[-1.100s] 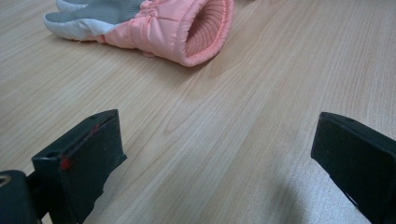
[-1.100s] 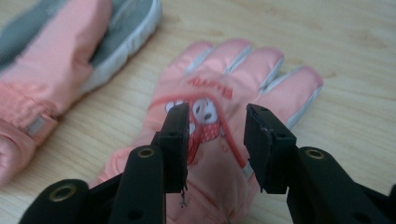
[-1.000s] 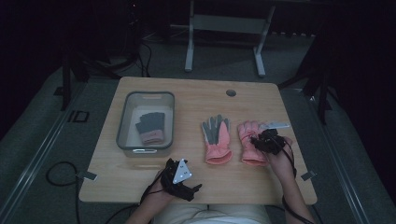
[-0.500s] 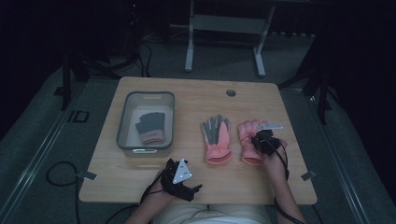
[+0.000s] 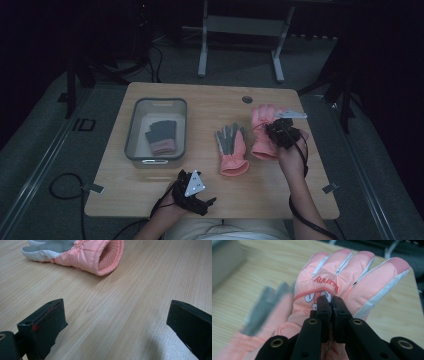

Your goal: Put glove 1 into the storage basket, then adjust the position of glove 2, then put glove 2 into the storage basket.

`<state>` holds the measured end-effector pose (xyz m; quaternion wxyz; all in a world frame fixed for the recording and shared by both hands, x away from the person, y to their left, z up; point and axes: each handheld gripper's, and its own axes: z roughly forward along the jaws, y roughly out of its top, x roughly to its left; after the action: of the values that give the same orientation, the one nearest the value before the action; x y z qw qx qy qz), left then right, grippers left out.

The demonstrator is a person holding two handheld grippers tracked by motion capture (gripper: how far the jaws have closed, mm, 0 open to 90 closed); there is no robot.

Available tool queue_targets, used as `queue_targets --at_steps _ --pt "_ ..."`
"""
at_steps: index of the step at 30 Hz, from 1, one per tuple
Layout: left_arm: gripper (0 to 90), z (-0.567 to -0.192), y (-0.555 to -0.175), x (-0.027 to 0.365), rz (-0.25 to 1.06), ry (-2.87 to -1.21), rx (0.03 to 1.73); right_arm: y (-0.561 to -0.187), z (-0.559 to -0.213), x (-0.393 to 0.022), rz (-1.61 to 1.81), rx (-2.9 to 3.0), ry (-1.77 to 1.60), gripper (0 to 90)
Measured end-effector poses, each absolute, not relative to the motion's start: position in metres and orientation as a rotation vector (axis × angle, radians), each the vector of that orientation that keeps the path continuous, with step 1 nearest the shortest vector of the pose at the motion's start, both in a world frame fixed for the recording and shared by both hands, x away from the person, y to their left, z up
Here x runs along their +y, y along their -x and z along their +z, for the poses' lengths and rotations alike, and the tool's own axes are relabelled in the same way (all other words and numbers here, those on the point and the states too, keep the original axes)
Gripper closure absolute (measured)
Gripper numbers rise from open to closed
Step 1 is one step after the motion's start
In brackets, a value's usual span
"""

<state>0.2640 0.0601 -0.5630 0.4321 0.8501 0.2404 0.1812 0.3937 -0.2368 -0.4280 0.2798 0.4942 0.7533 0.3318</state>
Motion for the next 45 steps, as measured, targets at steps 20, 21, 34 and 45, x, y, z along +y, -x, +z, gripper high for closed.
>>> queue_targets --at_steps 20,21,34,45 --pt "1.9 -0.563 -0.264 0.06 0.454 -2.123 0.603 -0.379 -0.411 -0.154 1.011 2.127 -1.212 85.9" --pt "1.9 -0.563 -0.264 0.06 0.454 -2.12 0.602 -0.378 -0.413 -0.152 1.012 2.129 -1.21 85.9" --pt "1.9 -0.562 -0.263 0.06 0.451 -2.127 0.595 -0.374 -0.425 -0.144 1.002 2.2 -1.16 85.8" --pt "1.9 -0.563 -0.263 0.059 0.449 -2.124 0.6 -0.38 -0.449 -0.149 0.918 2.228 -1.19 85.7"
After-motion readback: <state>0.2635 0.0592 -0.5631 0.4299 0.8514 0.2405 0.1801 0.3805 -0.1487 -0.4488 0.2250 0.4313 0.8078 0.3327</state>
